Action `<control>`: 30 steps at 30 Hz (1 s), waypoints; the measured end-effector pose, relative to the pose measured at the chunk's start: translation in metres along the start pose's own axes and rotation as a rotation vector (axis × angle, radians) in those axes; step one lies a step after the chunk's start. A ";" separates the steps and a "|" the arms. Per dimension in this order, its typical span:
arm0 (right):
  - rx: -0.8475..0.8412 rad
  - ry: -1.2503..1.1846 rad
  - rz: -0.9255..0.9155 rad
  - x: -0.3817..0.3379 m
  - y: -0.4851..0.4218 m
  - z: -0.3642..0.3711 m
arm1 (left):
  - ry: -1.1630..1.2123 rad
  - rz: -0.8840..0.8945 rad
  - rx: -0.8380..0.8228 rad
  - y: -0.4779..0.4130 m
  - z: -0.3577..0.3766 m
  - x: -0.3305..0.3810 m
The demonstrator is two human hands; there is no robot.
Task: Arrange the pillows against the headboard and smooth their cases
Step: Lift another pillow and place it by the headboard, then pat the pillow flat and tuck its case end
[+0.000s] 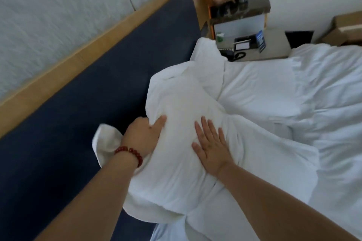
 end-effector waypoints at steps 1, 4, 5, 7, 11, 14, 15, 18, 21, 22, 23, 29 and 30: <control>-0.026 0.019 -0.006 0.005 -0.003 0.015 | -0.012 -0.017 -0.024 0.002 0.011 -0.007; -0.059 0.051 0.000 0.016 -0.007 0.042 | -0.048 -0.049 -0.075 0.005 0.037 -0.018; -0.074 0.065 0.006 0.020 -0.007 0.047 | -0.073 -0.066 -0.092 0.006 0.043 -0.018; -0.082 0.070 0.026 0.023 -0.005 0.049 | -0.155 -0.072 -0.110 0.007 0.054 -0.015; -0.152 -0.025 0.124 0.019 0.012 0.040 | -0.260 -0.037 -0.053 0.012 0.071 -0.011; -0.137 -0.078 0.171 0.020 0.050 0.025 | -0.348 0.003 -0.028 0.016 0.078 -0.007; -0.071 -0.037 0.181 0.021 0.067 0.019 | -0.367 0.008 -0.019 0.018 0.080 -0.006; 0.131 0.087 0.359 0.039 0.119 0.006 | -0.367 0.008 0.007 0.028 0.082 -0.003; 0.101 -0.084 0.736 0.077 0.155 -0.002 | -0.345 -0.017 0.008 0.036 0.085 -0.004; 0.094 -0.154 0.837 0.088 0.162 -0.003 | -0.339 -0.030 0.001 0.039 0.087 -0.003; 0.100 -0.213 0.920 0.097 0.168 -0.005 | -0.337 -0.041 -0.004 0.041 0.088 -0.003; 0.176 -0.709 1.307 0.137 0.206 0.004 | -0.388 -0.048 -0.008 0.058 0.103 0.007; 0.183 -0.783 1.359 0.143 0.211 0.008 | -0.391 -0.045 -0.004 0.061 0.105 0.009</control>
Point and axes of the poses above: each hand's wrist, its own y-axis away from the middle knuckle, its own z-axis out of the palm, x = y × z, the point moved 3 cm from there along -y, towards the middle knuckle, and after that the axes turned 7 degrees about z, right-handed, at the moved point
